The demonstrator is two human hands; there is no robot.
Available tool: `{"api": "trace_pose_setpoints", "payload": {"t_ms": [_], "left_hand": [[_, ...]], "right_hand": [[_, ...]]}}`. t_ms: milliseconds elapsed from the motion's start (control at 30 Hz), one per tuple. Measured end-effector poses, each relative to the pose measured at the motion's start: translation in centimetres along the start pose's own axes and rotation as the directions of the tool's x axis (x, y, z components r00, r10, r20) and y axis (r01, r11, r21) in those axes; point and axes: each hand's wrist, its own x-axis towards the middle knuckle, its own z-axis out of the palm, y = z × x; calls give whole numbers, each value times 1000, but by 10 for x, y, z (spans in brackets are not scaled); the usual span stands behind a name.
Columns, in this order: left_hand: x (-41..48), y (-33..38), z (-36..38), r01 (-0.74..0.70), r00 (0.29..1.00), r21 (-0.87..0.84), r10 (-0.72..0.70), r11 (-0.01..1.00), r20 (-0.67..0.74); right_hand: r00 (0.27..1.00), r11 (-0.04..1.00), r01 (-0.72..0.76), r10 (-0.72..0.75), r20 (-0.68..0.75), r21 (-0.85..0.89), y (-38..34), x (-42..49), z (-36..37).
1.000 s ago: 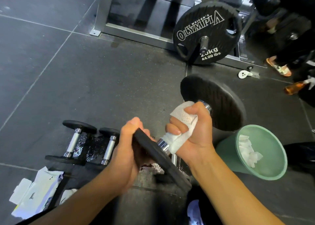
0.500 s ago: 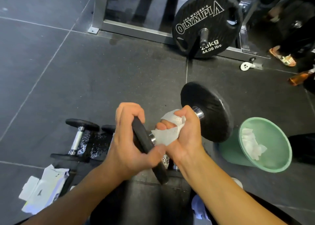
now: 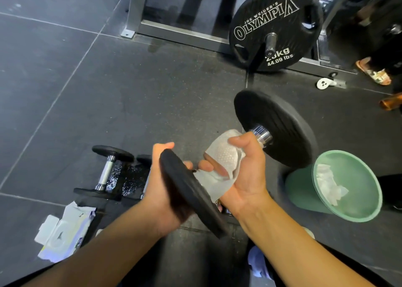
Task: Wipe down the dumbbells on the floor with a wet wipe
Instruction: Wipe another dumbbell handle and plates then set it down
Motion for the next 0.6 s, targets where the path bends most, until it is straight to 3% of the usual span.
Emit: {"api": "trace_pose_setpoints", "payload": {"t_ms": [67, 133, 167, 200, 233, 300, 333, 400, 467, 500, 533, 567, 600], "left_hand": [[5, 3, 3, -201, 979, 121, 203, 972, 2], [8, 1, 1, -459, 885, 328, 458, 826, 85], [6, 1, 1, -560, 813, 485, 556, 671, 169], [6, 1, -1, -644, 719, 622, 629, 446, 294], [6, 1, -4, -708, 593, 690, 657, 150, 466], [5, 1, -9, -707, 308, 573, 550, -415, 777], [6, -1, -10, -673, 195, 457, 457, -582, 868], [8, -6, -10, -602, 79, 328, 354, -728, 932], [11, -9, -13, -587, 115, 410, 429, -698, 896], [11, -7, -13, -640, 207, 521, 527, -565, 825], [8, -5, -8, -717, 355, 630, 621, -299, 699], [3, -3, 1, -737, 542, 672, 656, 71, 525], [-1, -1, 11, -680, 696, 605, 622, 413, 358]], "right_hand": [[990, 998, -54, 56, -129, 20, 3, 1, 2], [969, 996, -82, 91, -228, 47, 6, 3, 2], [960, 994, -95, 105, -259, 53, 8, 4, 1], [953, 993, -106, 118, -280, 57, 9, 4, 0], [947, 991, -121, 131, -294, 55, 9, 5, 0], [940, 983, -172, 185, -287, 70, 7, 3, 1], [940, 978, -191, 206, -271, 83, 5, 2, 2], [942, 974, -212, 226, -249, 83, 2, 0, 3], [944, 975, -206, 222, -245, 88, 4, 1, 2], [948, 979, -181, 198, -249, 89, 6, 2, 1], [952, 985, -154, 170, -255, 84, 7, 3, 1], [956, 987, -133, 152, -251, 88, 7, 4, 0], [961, 986, -128, 149, -234, 104, 6, 2, 2]]}}
